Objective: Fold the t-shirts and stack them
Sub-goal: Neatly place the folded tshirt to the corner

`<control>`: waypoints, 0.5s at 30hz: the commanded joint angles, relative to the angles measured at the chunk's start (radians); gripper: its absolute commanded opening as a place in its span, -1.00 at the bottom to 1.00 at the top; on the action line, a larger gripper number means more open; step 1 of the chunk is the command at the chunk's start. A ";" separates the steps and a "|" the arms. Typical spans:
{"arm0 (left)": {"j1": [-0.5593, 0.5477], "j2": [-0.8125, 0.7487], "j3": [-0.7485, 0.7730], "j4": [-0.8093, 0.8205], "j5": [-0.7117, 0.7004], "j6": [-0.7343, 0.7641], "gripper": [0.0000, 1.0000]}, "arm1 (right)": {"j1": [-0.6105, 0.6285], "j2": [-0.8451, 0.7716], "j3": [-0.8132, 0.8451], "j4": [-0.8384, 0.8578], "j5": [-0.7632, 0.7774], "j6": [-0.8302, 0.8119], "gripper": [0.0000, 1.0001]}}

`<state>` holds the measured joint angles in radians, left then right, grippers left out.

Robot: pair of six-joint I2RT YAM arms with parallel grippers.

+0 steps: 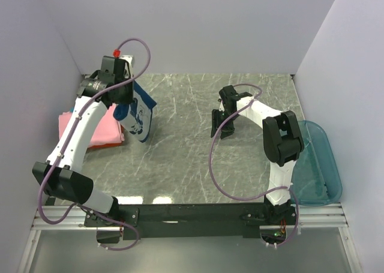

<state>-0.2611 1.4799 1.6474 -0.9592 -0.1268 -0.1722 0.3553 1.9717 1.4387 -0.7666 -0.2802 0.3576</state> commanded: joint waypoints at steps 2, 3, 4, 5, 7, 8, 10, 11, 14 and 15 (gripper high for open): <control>0.040 -0.055 0.113 -0.013 0.035 -0.064 -0.99 | -0.004 0.004 0.022 0.012 -0.013 -0.016 0.11; 0.046 -0.053 0.127 -0.029 0.039 -0.069 -0.99 | -0.004 0.006 0.019 0.012 -0.014 -0.016 0.11; 0.054 -0.050 0.140 -0.041 0.042 -0.072 -0.99 | -0.006 0.007 0.016 0.016 -0.014 -0.014 0.11; 0.069 -0.049 0.152 -0.050 0.042 -0.076 -0.99 | -0.006 0.006 0.015 0.019 -0.016 -0.016 0.11; 0.083 -0.047 0.181 -0.075 0.041 -0.079 -0.99 | -0.004 0.007 0.009 0.021 -0.022 -0.011 0.11; 0.097 -0.049 0.187 -0.079 0.039 -0.087 -0.99 | -0.004 0.009 0.008 0.023 -0.024 -0.011 0.11; 0.112 -0.056 0.189 -0.087 0.056 -0.093 -0.99 | -0.004 0.010 0.006 0.024 -0.024 -0.011 0.11; 0.129 -0.061 0.189 -0.088 0.068 -0.102 -0.99 | -0.006 0.012 0.006 0.024 -0.024 -0.011 0.11; 0.161 -0.075 0.189 -0.088 0.101 -0.115 -0.99 | -0.006 0.013 0.008 0.023 -0.024 -0.012 0.11; 0.169 -0.078 0.187 -0.090 0.107 -0.115 -0.99 | -0.004 0.016 0.008 0.023 -0.025 -0.012 0.11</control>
<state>-0.1162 1.4502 1.7889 -1.0554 -0.0650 -0.2581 0.3553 1.9842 1.4387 -0.7612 -0.2947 0.3573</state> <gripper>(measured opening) 0.061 0.555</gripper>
